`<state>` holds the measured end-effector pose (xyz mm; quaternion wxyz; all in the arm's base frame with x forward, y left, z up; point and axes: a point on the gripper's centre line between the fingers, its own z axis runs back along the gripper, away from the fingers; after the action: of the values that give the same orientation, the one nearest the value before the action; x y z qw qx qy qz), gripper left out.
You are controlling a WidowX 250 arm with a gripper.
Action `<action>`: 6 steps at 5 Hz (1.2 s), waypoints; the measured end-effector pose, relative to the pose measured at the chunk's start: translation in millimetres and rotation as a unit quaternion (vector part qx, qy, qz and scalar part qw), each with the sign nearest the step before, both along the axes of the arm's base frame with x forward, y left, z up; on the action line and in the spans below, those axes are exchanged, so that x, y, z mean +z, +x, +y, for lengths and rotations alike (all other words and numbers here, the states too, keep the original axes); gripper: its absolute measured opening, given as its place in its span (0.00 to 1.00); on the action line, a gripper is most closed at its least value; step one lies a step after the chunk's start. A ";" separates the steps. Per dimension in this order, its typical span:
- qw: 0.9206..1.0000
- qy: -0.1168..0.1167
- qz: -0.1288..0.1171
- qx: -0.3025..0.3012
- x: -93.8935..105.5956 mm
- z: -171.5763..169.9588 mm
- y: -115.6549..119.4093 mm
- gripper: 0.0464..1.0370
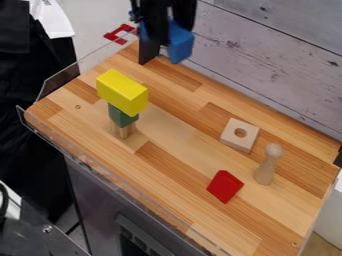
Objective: Move the blue arch to the table
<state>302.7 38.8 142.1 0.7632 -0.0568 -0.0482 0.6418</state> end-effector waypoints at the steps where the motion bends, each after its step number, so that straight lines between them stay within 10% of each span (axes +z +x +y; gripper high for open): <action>1: 1.000 -0.012 0.015 -0.007 -17.7 -16.4 7.5 0.51; 4: 0.997 -0.040 0.068 0.014 -80.7 -35.6 23.5 0.51; 6: 0.997 -0.031 0.059 0.039 -91.6 -25.3 31.6 0.51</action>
<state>334.3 13.6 50.5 0.7373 -0.0408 0.0149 0.6742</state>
